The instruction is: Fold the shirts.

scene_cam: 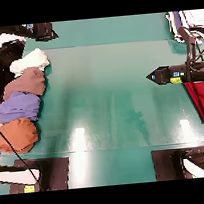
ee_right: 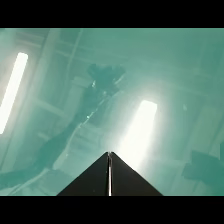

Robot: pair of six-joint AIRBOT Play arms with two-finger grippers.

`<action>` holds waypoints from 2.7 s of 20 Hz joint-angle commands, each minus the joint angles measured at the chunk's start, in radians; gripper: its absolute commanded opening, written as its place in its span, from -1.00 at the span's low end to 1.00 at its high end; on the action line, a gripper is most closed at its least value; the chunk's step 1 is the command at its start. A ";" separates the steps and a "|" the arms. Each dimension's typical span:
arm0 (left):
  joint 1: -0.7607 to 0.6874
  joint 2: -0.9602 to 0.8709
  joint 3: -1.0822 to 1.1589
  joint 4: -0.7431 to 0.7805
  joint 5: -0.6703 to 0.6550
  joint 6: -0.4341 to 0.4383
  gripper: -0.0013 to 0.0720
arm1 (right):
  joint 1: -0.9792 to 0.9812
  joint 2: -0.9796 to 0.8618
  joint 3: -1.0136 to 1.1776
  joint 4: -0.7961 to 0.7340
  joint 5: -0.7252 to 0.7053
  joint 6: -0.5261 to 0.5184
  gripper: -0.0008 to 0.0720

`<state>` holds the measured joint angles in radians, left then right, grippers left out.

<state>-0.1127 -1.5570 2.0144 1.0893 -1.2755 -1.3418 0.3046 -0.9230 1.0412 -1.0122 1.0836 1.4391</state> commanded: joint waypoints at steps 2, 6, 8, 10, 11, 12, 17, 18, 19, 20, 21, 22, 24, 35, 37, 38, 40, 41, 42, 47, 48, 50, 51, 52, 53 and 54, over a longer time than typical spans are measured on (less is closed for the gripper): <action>0.000 -0.016 0.000 0.117 0.043 0.093 -0.90 | 0.001 0.000 0.001 0.000 -0.012 0.001 -0.92; 0.014 -0.086 -0.013 0.342 0.117 -0.015 0.94 | 0.001 0.000 0.001 0.000 -0.012 0.001 -0.92; 0.054 -0.132 -0.047 0.456 0.180 -0.097 0.93 | 0.001 0.000 0.001 0.000 -0.011 0.001 -0.92; 0.116 -0.179 -0.081 0.475 0.250 -0.136 0.93 | 0.001 0.000 0.001 0.000 -0.011 0.001 -0.92; 0.146 -0.207 -0.087 0.476 0.278 -0.154 0.93 | 0.001 0.000 0.001 0.000 -0.011 0.001 -0.92; 0.178 -0.242 -0.087 0.475 0.302 -0.163 0.94 | 0.001 0.000 0.001 0.000 -0.011 0.001 -0.92; 0.262 -0.380 -0.087 0.475 0.328 -0.177 0.93 | 0.001 0.000 0.001 0.000 -0.024 0.001 -0.92; 0.267 -0.398 -0.087 0.474 0.341 -0.177 0.94 | 0.001 0.000 0.001 0.000 -0.034 0.001 -0.92; 0.267 -0.413 -0.087 0.475 0.355 -0.177 0.93 | 0.001 0.000 0.001 0.000 -0.042 0.001 -0.92; 0.266 -0.426 -0.087 0.474 0.369 -0.177 0.93 | 0.001 0.000 0.001 0.001 -0.047 0.002 -0.92; 0.266 -0.433 -0.087 0.474 0.379 -0.176 0.84 | 0.001 0.000 0.001 0.000 -0.050 0.014 -0.92; 0.266 -0.433 -0.087 0.474 0.388 -0.176 0.59 | 0.001 0.000 0.001 0.000 -0.053 0.029 -0.92; 0.266 -0.432 -0.068 0.473 0.381 -0.177 -0.18 | 0.001 0.000 0.001 0.000 -0.061 0.029 -0.92; 0.210 0.083 0.043 0.409 0.243 -0.143 -0.90 | -0.090 0.000 0.247 -0.010 -0.125 0.015 -0.92; 0.169 0.219 0.043 0.412 0.150 -0.140 -0.90 | -0.130 0.000 0.318 -0.010 -0.109 -0.018 -0.92; 0.141 0.271 0.043 0.412 0.111 -0.139 -0.90 | -0.148 0.000 0.349 -0.009 -0.104 -0.027 -0.92; 0.056 0.345 0.043 0.420 0.043 -0.142 -0.90 | -0.170 0.000 0.399 -0.009 -0.095 -0.027 -0.92; 0.003 0.367 0.036 0.422 0.003 -0.153 -0.90 | -0.176 0.000 0.419 -0.009 -0.084 -0.027 -0.92; -0.052 0.373 0.025 0.421 -0.037 -0.187 -0.90 | -0.180 0.000 0.433 -0.009 -0.074 -0.027 -0.93; -0.416 0.347 -0.243 0.411 -0.096 -0.260 -0.90 | -0.180 0.001 0.463 -0.007 -0.018 -0.027 -0.92; -0.486 0.336 -0.311 0.380 -0.075 -0.260 -0.90 | -0.180 0.002 0.463 -0.008 -0.003 -0.027 -0.92; -0.608 0.309 -0.442 0.264 0.044 -0.254 -0.67 | -0.180 0.003 0.463 -0.008 0.021 -0.027 -0.92; -0.655 0.295 -0.491 0.217 0.122 -0.249 0.23 | -0.180 0.003 0.463 -0.008 0.029 -0.027 -0.92; -0.682 0.283 -0.513 0.212 0.175 -0.229 0.62 | -0.180 0.003 0.463 -0.008 0.034 -0.027 -0.92; -0.685 0.274 -0.512 0.232 0.190 -0.202 0.53 | -0.180 0.003 0.463 -0.008 0.042 -0.027 -0.92; -0.669 0.275 -0.506 0.286 0.193 -0.203 0.54 | -0.180 0.003 0.463 -0.007 0.051 -0.027 -0.92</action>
<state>-0.7200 -1.2625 1.5715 1.3632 -1.1728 -1.5734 0.1253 -0.9211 1.5021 -1.0206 1.1023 1.4120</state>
